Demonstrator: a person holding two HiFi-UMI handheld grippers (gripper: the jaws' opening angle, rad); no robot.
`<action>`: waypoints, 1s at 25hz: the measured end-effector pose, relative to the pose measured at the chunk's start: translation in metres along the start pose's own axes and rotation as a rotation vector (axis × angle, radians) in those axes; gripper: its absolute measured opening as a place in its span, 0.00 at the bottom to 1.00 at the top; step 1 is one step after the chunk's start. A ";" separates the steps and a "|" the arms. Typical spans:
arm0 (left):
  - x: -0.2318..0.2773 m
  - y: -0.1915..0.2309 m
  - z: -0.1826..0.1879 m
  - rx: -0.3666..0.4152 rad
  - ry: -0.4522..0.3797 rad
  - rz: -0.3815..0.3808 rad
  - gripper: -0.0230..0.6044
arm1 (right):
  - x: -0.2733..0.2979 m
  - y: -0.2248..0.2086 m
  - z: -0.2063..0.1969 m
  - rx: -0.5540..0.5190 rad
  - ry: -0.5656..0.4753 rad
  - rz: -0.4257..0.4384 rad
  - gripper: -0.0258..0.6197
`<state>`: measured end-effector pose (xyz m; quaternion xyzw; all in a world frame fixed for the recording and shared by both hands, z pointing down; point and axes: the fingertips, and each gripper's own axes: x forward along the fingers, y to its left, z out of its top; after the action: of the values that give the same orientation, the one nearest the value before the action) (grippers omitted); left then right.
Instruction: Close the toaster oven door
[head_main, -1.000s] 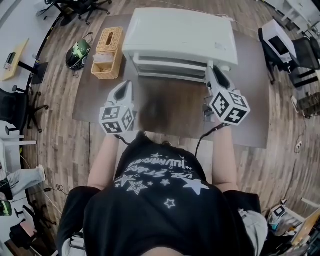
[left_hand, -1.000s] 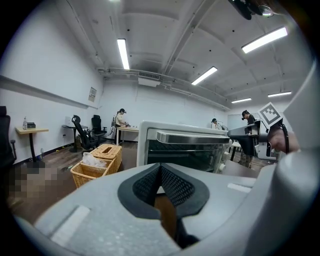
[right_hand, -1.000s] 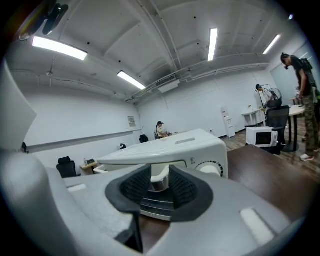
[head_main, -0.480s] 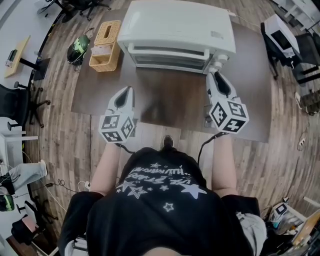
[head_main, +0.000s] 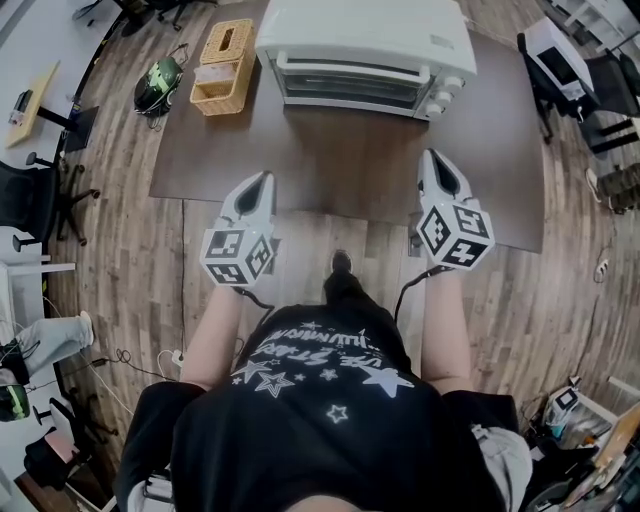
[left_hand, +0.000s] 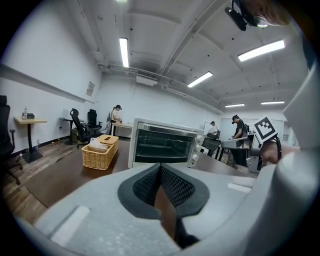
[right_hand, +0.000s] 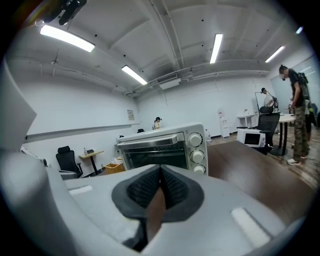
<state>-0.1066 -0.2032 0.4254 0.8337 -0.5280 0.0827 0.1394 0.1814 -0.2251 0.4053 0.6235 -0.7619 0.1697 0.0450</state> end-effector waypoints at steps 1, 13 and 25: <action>-0.009 0.001 -0.001 0.004 0.000 -0.001 0.05 | -0.007 0.006 -0.001 -0.001 -0.003 -0.003 0.04; -0.104 -0.005 -0.022 0.019 -0.024 -0.025 0.05 | -0.090 0.063 -0.034 -0.006 -0.017 -0.005 0.04; -0.194 -0.003 -0.061 0.018 0.005 -0.040 0.05 | -0.170 0.124 -0.081 -0.018 0.007 -0.009 0.04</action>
<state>-0.1862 -0.0156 0.4274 0.8451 -0.5100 0.0868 0.1348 0.0871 -0.0199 0.4088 0.6259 -0.7603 0.1649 0.0539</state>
